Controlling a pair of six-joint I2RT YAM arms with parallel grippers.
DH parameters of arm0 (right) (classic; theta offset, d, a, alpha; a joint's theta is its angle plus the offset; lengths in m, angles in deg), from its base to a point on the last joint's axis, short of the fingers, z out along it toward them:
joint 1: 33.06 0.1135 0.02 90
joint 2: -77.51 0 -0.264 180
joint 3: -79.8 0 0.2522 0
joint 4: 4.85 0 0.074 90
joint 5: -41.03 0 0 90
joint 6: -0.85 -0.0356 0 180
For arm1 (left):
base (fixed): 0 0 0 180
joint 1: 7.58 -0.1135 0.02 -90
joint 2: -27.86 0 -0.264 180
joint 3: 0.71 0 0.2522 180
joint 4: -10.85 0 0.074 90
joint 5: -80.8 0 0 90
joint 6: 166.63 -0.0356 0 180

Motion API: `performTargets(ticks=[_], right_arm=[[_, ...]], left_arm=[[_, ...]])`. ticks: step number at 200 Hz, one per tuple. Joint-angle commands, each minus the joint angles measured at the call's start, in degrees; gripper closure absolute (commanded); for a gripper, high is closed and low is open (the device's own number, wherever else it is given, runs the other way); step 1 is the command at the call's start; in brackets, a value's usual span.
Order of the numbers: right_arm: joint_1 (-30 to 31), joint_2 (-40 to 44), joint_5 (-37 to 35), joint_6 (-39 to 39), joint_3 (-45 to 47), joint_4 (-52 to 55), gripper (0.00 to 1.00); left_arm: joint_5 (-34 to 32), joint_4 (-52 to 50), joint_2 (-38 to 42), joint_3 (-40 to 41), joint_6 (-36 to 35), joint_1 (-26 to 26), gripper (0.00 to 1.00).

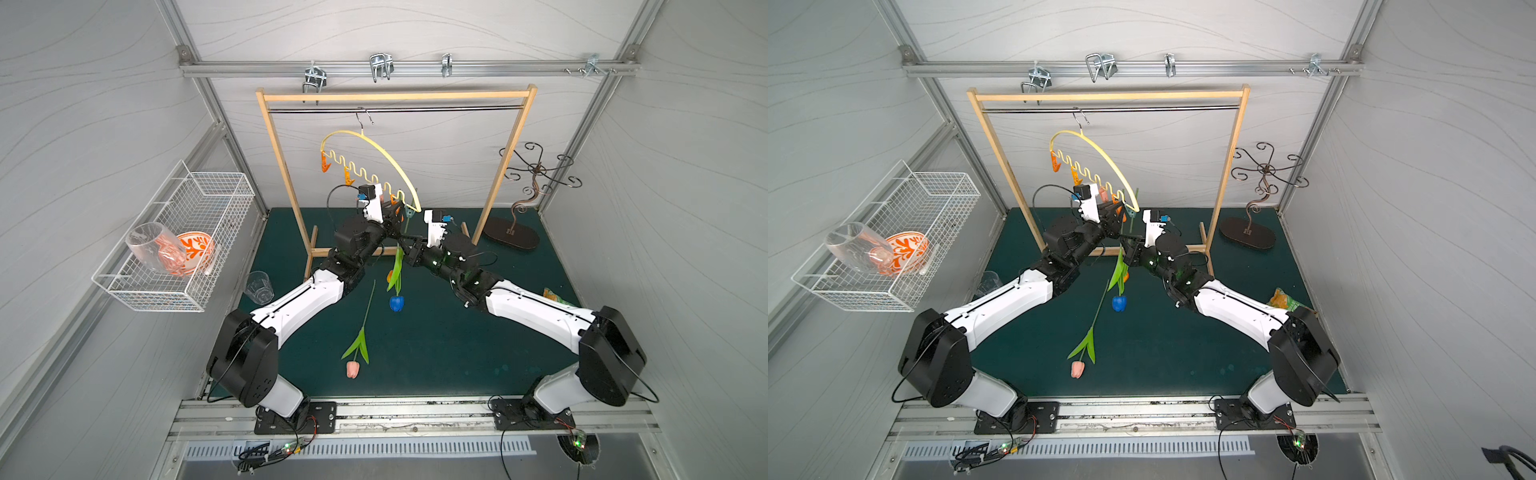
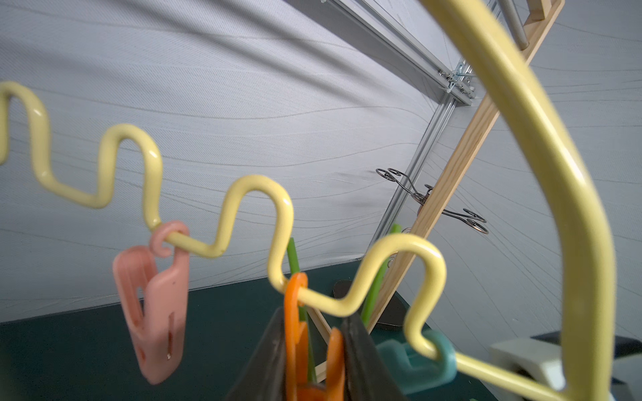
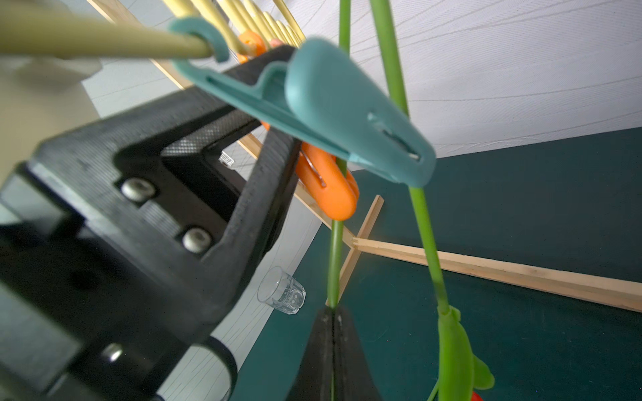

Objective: Dry the flowers on a clothes hanger
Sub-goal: Clamp the flower onto the hanger.

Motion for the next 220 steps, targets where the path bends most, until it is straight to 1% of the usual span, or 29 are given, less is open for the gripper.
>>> performTargets(ticks=[1,93,143,157,182,197,220], right_arm=[[0.6,1.0,1.4,0.7,-1.6,-1.4,1.00],[0.7,-0.1,2.1,1.3,-3.5,-0.9,1.00],[0.7,-0.2,2.0,1.5,-4.1,0.1,1.00],[0.7,-0.3,1.9,1.7,-4.0,0.4,1.00],[0.7,-0.7,1.7,2.2,-3.9,1.3,1.00],[0.7,-0.8,1.6,2.2,-3.7,1.3,1.00],[0.7,-1.0,1.8,2.4,-4.2,1.8,1.00]], left_arm=[[0.4,3.0,0.7,-2.1,0.7,0.2,0.73],[0.6,3.7,0.5,-1.1,1.4,0.2,0.75],[0.2,3.7,0.8,-0.9,0.9,0.3,0.73],[0.2,3.7,0.8,-1.0,0.9,0.2,0.71],[0.1,3.7,1.0,-1.1,0.6,0.2,0.60],[-0.1,3.7,1.1,-1.0,0.5,0.3,0.56],[0.1,3.6,1.2,-1.0,0.3,0.3,0.54]])
